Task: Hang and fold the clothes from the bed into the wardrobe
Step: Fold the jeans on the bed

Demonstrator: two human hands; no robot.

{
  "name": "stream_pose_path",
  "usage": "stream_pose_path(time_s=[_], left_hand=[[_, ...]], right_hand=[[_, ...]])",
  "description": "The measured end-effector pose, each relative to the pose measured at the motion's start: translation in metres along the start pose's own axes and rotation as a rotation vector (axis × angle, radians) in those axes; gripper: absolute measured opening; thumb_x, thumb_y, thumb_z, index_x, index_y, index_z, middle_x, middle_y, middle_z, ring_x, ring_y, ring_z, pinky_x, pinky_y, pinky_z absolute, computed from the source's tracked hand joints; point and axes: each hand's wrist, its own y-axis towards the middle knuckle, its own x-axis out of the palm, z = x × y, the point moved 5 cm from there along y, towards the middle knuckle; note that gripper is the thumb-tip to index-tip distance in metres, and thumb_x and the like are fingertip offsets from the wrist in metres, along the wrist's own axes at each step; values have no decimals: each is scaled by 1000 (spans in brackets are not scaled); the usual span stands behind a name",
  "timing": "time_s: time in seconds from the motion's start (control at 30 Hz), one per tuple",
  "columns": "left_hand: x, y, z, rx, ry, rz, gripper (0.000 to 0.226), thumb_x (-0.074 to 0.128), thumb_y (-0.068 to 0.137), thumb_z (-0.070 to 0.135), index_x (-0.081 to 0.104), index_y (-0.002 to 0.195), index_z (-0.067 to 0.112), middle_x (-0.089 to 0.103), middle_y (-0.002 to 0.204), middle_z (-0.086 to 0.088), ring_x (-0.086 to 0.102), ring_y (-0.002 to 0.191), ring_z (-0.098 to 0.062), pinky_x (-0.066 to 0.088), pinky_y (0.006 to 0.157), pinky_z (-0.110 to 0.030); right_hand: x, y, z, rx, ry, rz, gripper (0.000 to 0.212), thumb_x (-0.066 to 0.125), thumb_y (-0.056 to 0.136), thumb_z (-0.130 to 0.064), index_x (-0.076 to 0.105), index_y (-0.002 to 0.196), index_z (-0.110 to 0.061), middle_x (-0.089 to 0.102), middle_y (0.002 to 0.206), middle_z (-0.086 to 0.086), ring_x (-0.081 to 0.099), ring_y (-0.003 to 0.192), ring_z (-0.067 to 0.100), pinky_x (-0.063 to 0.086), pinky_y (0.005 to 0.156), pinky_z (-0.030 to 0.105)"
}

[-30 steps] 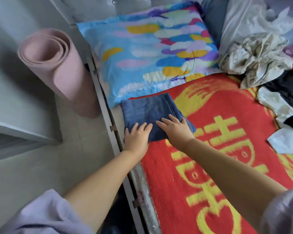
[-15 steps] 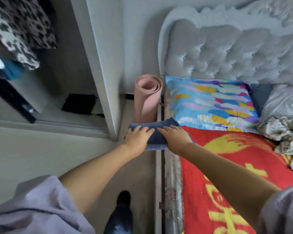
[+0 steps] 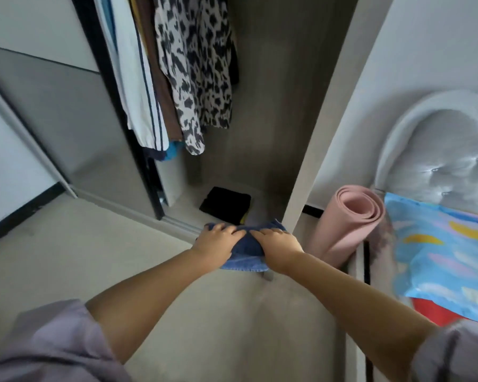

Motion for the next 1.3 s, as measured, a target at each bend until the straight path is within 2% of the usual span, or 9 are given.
stream_pose_path(time_s=[0.07,0.23,0.5,0.63,0.77,0.9,1.1,1.23,1.3], left_hand=[[3,13,-45,1,11,-6,65,57,90,22,27,148,28,42,143,1,41,129,-26,34,107,-40],[8,59,-108,23,26,-75,65,57,89,22,30,147,29,46,140,1,45,125,-28,35,105,-41],[33,177,-142,90,55,-134,61,54,92,17,28,147,25,45,138,-5,42,126,-30,39,102,-45],[55,266,-163,130,69,-178,64,55,91,18,27,148,28,45,138,-4,42,126,-31,37,103,-43],[74,350,-175,153,13,-190,60,53,91,18,32,147,26,45,141,-8,42,127,-33,34,106,-47],[107,432,-178,182,-1,-230,66,53,92,23,23,150,26,32,150,-8,31,136,-34,30,109,-51],[178,568,-154,222,7,-122,74,57,93,21,13,152,22,21,156,-10,23,140,-38,29,109,-56],[245,636,-119,261,-61,47,74,73,80,20,38,146,18,43,146,-15,46,127,-43,44,94,-62],[292,658,-104,281,-94,102,72,61,89,19,24,151,21,28,155,-13,32,137,-43,34,103,-64]], right_hand=[[-4,42,-20,-1,-2,-16,72,64,84,-17,31,146,-32,50,138,-4,44,129,22,32,111,41],[-12,109,-33,88,88,-95,71,63,85,-19,29,145,-38,44,141,-8,36,133,23,22,109,62],[5,212,22,138,152,-149,79,66,80,-17,28,146,-35,45,140,-6,39,131,23,40,101,48],[19,284,66,192,224,-177,77,59,84,-15,23,150,-32,42,144,-3,38,132,24,39,103,48],[28,348,113,218,239,-177,68,52,91,-16,23,151,-30,38,148,-1,34,136,25,43,102,40],[46,406,161,254,186,-171,69,50,92,-15,19,152,-28,33,152,2,29,139,28,41,104,41],[108,491,265,364,89,-113,65,42,98,-15,11,153,-30,24,156,-2,18,144,28,39,106,47],[173,527,327,475,13,-79,66,42,99,-19,8,153,-33,16,159,-2,10,146,29,24,112,56],[220,535,344,541,30,-70,65,42,100,-23,6,153,-33,12,160,-3,4,147,30,16,114,60]])
